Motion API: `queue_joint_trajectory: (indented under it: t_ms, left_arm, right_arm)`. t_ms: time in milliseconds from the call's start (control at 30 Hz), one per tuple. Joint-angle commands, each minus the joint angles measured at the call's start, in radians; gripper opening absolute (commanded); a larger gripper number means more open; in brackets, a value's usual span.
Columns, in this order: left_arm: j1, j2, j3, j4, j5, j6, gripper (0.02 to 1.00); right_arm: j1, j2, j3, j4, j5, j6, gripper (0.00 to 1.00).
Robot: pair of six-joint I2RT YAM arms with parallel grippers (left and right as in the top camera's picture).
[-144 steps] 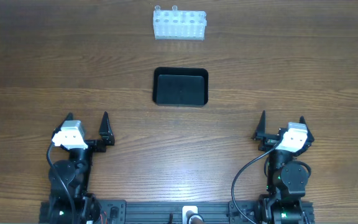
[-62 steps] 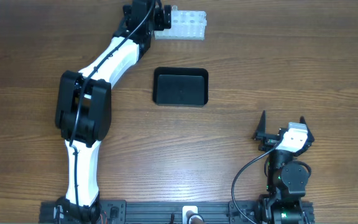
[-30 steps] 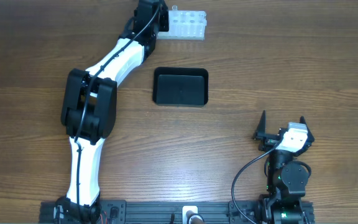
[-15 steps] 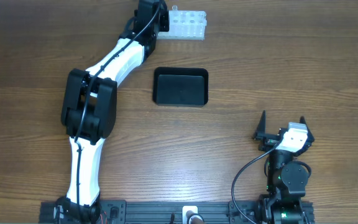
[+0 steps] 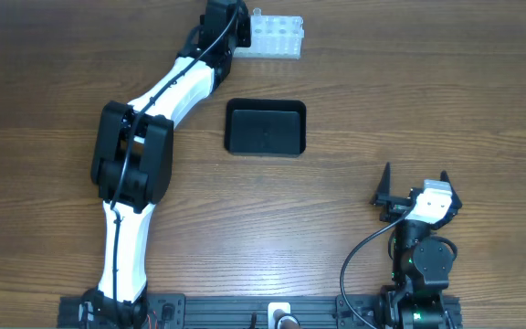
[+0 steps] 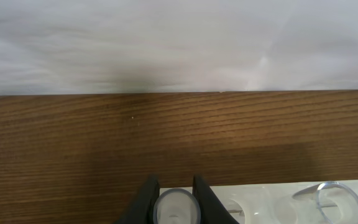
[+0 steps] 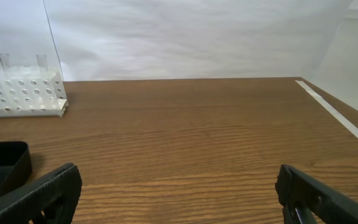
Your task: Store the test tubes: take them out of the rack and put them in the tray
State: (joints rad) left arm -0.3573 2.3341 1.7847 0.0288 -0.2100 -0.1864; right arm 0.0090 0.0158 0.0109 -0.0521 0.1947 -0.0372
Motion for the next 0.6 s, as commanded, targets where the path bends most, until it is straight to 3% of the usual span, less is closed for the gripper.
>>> queue_joint_trajectory:
  t_ms: [33, 400, 600]
  left_arm:
    - [-0.006, -0.014, 0.028, 0.009, 0.007, 0.000, 0.137]
    - [-0.022, -0.330, 0.028, -0.019, -0.024, 0.105, 0.128]
    - [-0.051, -0.505, 0.028, -0.233, -0.024, 0.083, 0.134]
  right_arm:
    - [-0.004, -0.010, -0.006, -0.001, 0.013, -0.005, 0.993]
    - [-0.004, -0.010, -0.006, -0.001, 0.013, -0.005, 0.993]
    - [-0.004, -0.010, -0.006, -0.001, 0.013, -0.005, 0.993]
